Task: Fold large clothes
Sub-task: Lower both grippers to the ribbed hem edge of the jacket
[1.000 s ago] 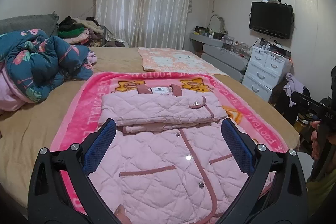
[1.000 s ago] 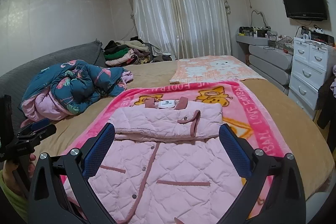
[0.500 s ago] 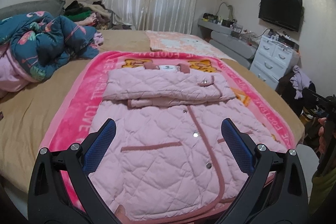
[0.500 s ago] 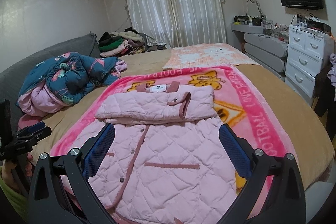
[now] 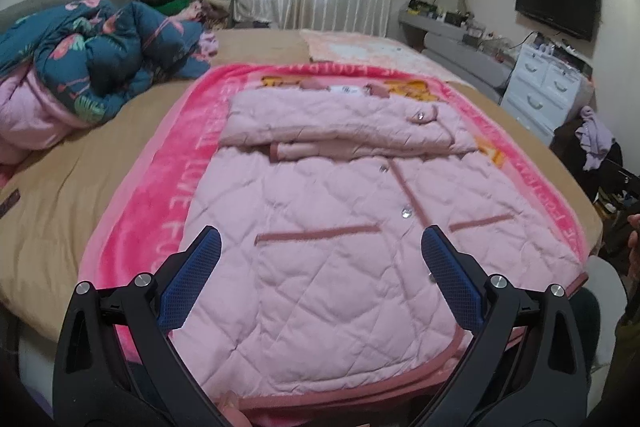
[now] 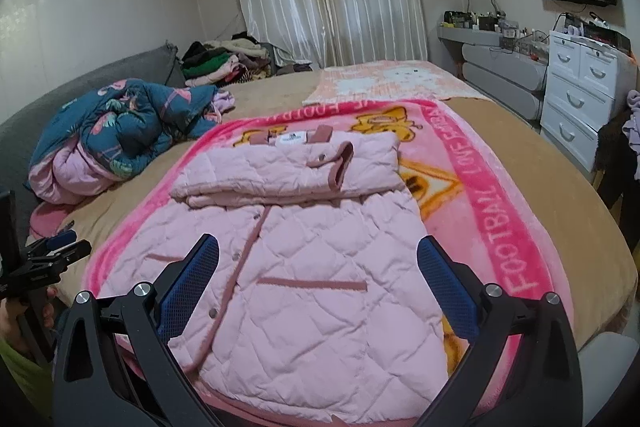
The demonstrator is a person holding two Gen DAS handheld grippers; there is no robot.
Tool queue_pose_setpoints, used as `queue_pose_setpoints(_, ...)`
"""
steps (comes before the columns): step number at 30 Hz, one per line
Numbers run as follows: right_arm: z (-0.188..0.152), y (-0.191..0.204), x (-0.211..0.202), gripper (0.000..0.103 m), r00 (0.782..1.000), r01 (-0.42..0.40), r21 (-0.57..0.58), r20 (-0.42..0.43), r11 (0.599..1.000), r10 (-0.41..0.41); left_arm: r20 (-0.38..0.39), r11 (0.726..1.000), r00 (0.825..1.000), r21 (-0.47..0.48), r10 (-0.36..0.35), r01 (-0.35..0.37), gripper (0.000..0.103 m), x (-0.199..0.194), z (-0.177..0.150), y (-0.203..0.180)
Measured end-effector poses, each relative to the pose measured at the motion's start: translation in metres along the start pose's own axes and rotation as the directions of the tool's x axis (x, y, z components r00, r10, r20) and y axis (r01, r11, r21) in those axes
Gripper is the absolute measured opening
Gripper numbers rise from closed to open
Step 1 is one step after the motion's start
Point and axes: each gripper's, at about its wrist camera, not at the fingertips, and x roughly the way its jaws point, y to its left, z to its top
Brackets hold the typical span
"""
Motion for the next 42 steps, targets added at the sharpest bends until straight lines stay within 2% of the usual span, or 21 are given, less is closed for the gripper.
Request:
queue_pose_setpoints(10,-0.028,-0.019,0.019,0.099,0.997,0.019,0.024,-0.079,1.0,-0.017,-0.075,0.998,0.995,-0.021,0.064,-0.066,0.094,0.02,-0.022,0.021)
queue_pose_setpoints(30,-0.069,-0.052,0.046,0.099,0.979,0.055,0.04,-0.2,0.998,-0.046,-0.207,0.981,0.963,-0.056,0.173,-0.188,0.094,0.041,-0.068,0.073)
queue_pose_setpoints(34,-0.074,-0.056,0.047,0.099,0.977,0.043,0.049,-0.212,0.998,-0.031,-0.231,0.978,0.956,-0.062,0.18,-0.199,0.094,0.043,-0.075,0.082)
queue_pose_setpoints(37,-0.077,-0.061,0.049,0.099,0.974,-0.006,0.1,-0.227,0.995,0.028,-0.251,0.977,0.952,-0.074,0.177,-0.201,0.094,0.045,-0.082,0.09)
queue_pose_setpoints(42,-0.08,-0.065,0.048,0.099,0.969,0.001,0.093,-0.246,0.996,0.022,-0.29,0.975,0.943,-0.101,0.162,-0.198,0.094,0.051,-0.095,0.102)
